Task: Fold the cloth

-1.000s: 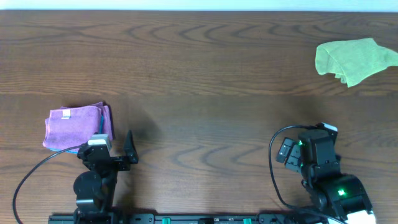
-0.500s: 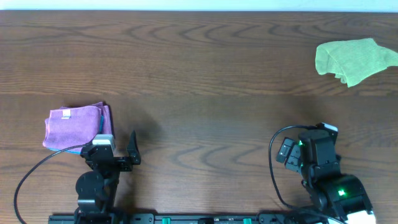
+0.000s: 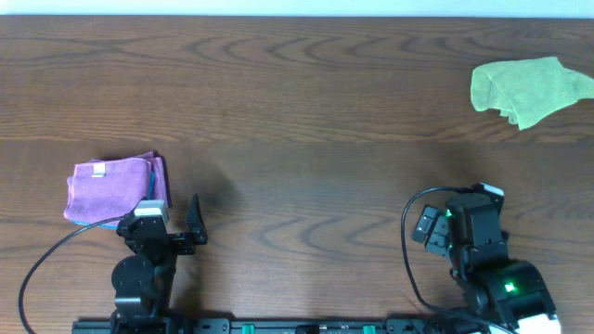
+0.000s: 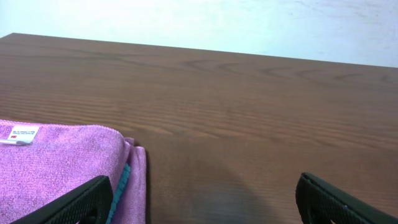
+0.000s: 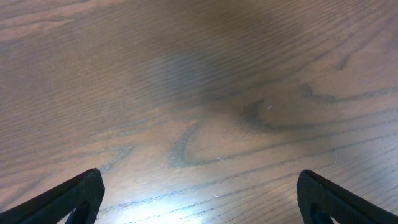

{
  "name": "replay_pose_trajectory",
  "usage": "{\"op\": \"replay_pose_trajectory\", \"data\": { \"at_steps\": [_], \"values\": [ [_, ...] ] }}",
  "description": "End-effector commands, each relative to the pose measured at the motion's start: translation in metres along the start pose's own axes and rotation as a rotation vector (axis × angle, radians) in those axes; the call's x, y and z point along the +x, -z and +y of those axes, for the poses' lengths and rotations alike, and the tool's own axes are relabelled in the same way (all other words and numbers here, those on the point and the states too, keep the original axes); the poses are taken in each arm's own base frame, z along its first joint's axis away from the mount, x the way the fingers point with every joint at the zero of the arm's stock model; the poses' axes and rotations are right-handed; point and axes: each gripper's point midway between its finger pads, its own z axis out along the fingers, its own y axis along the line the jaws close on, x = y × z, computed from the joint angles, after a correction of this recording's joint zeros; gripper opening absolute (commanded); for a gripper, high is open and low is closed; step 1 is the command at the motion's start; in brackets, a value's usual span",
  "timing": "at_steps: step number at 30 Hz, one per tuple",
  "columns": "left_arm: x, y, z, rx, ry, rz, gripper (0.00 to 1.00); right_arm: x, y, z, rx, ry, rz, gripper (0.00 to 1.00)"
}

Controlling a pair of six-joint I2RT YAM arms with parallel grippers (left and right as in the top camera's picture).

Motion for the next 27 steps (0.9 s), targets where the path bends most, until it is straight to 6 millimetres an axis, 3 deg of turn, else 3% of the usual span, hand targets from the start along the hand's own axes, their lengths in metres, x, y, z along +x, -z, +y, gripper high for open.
{"op": "replay_pose_trajectory", "data": {
  "at_steps": [1, 10, 27],
  "values": [
    [0.0136, -0.003, 0.0063, -0.028, -0.02, 0.028, 0.95, -0.0007, -0.0003, -0.0043, 0.017, -0.019, -0.008, 0.99],
    [0.013, -0.003, 0.0088, -0.041, -0.118, 0.028, 0.95, -0.0007, -0.0003, -0.0043, 0.017, -0.019, -0.008, 0.99],
    [0.0124, -0.003, 0.0086, -0.04, -0.118, 0.025, 0.95, -0.0008, -0.0003, -0.0043, 0.017, -0.019, -0.008, 0.99]
  ]
}}
